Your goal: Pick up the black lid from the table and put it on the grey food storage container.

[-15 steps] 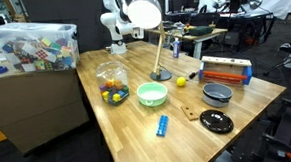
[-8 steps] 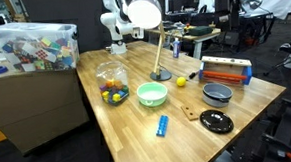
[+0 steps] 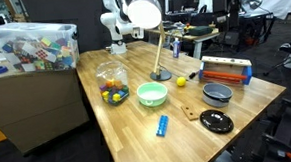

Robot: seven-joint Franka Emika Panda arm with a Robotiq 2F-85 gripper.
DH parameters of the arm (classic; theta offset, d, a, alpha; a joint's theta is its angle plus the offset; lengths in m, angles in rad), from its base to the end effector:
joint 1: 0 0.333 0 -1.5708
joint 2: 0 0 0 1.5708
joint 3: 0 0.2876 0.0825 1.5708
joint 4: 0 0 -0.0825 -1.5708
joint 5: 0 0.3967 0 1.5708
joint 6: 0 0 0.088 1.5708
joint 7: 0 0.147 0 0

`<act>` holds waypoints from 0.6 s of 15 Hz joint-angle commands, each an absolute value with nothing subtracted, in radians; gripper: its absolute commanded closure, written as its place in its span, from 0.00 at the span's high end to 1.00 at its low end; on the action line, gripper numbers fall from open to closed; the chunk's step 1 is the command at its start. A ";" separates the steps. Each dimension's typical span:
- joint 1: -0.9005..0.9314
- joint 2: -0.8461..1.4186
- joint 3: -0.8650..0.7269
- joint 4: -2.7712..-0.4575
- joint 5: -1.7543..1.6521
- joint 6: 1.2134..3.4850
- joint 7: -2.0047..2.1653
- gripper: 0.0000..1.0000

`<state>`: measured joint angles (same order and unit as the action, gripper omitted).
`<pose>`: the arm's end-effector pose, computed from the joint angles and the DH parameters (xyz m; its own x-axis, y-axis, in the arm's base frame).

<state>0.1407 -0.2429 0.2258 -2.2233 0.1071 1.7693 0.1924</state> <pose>0.4280 0.1786 0.3846 0.9675 0.1260 -0.2194 0.1287 -0.9917 -0.0022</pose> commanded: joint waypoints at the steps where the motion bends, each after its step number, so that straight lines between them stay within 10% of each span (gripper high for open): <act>1: 0.136 -0.196 0.217 -2.269 0.101 1.881 0.278 1.00; 9: 0.153 0.000 0.201 -2.358 0.051 2.012 0.414 1.00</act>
